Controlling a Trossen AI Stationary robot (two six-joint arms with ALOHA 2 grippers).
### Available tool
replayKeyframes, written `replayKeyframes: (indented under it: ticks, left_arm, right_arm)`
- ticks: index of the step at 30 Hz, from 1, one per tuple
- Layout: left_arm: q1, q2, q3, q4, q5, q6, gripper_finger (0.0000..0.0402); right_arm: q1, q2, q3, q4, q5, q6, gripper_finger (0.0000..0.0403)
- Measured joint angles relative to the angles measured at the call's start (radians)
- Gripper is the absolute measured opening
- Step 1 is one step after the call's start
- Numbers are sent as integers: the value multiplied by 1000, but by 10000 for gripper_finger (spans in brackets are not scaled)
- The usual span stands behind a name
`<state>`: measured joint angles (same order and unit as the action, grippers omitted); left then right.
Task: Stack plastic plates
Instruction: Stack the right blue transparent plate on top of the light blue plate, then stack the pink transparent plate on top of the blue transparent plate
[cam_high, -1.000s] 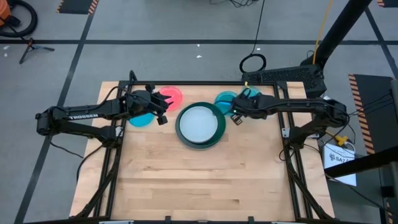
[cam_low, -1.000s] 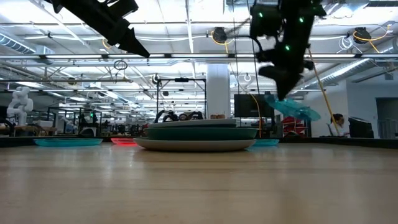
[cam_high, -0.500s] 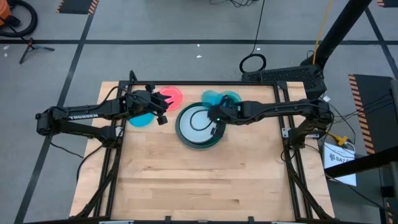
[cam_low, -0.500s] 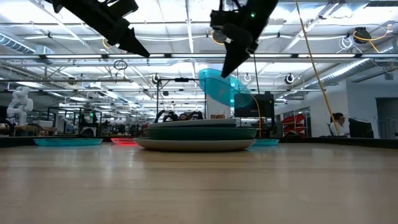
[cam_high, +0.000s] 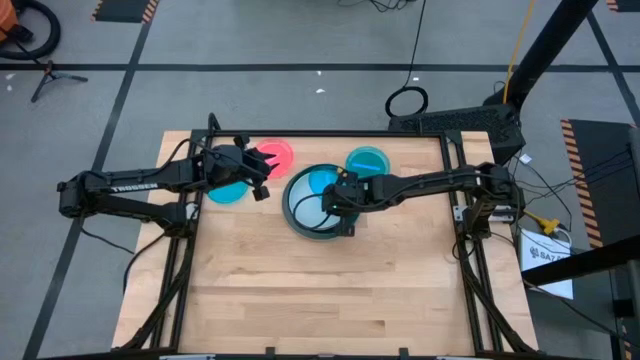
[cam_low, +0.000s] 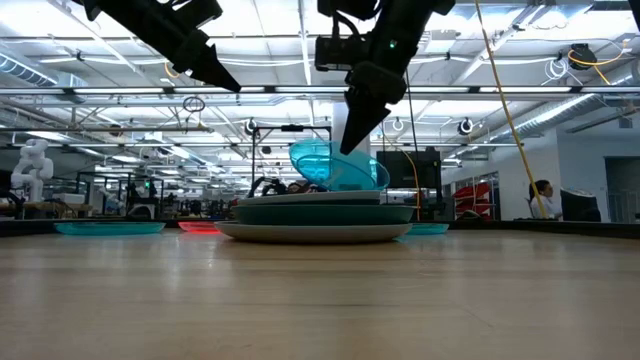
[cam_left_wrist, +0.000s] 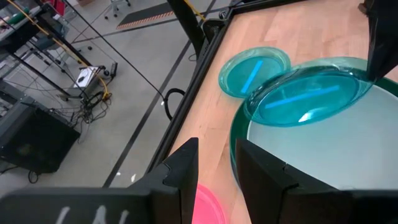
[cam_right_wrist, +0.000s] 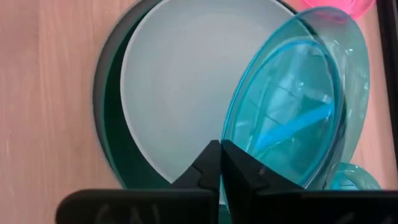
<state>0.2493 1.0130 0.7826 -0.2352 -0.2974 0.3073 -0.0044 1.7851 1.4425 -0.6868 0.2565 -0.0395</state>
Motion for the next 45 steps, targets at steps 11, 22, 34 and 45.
replayKeyframes:
  ticks: [11, 22, 34, 45]
  left_arm:
    - [0, 0, 0, 0, 0, 0, 113]
    - [0, 0, 0, -4, 0, -5, 113]
    - [0, 0, 0, -65, 0, -47, 113]
    - [0, 0, 0, -117, 1, -108, 113]
  right_arm:
    - [-2, 2, 0, 24, 0, 0, 38]
    - [-2, 2, 0, 24, -8, 5, 45]
    - [-8, -80, -138, 186, -102, -96, 45]
    - [-36, -418, -501, 564, -104, -193, 45]
